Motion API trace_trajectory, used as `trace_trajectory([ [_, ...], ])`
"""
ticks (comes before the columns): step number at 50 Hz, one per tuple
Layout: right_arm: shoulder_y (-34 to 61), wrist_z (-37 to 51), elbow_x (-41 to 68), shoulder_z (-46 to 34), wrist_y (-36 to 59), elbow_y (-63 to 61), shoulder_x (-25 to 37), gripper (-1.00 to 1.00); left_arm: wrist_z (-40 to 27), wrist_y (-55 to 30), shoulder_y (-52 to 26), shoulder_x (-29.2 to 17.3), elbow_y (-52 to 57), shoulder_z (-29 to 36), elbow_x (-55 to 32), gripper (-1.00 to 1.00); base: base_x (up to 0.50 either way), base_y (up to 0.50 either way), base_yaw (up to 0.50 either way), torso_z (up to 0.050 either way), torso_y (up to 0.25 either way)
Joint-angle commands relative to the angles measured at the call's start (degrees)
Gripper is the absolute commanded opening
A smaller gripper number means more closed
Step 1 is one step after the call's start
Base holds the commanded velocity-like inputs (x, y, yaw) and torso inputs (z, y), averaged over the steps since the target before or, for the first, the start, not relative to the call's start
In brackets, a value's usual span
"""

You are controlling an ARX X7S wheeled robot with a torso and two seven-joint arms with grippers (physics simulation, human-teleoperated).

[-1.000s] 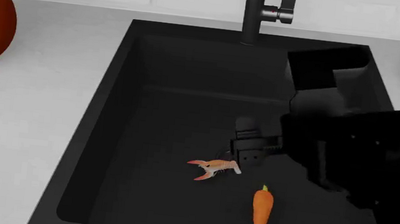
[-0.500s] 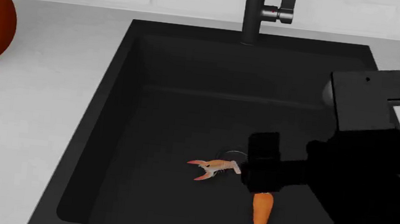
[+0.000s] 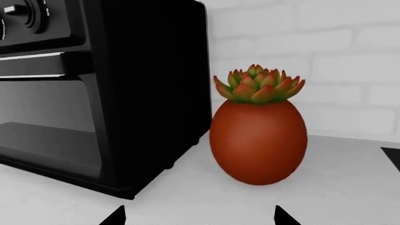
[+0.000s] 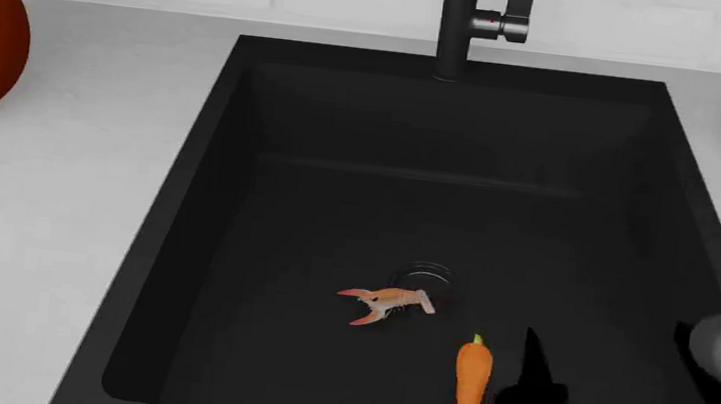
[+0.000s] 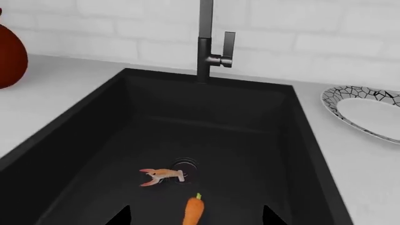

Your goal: Pick the carrot from the counter and place it in the sink

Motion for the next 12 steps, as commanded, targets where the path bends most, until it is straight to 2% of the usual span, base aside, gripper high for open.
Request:
trace_trajectory([
  [1,-19.2,-1.8,0.9,17.4,-3.4,-11.6,2.2,1.00,0.2,0.9,0.9,-0.1,-0.2,-0.5,0.0,1.00,0.00,0.00,0.00,0.000,0.000],
  [9,-29.1,-4.2,1.4,30.0,-2.7,-16.8,-0.9,1.00,-0.3,0.4,1.0,-0.1,0.3,-0.4,-0.1,1.00,0.00,0.00,0.00,0.000,0.000],
  [12,-32.6,-6.1,3.5,38.8,-0.1,-18.6,-3.3,1.00,-0.4,0.0,0.8,-0.2,0.7,-0.4,-0.2,1.00,0.00,0.00,0.00,0.000,0.000],
])
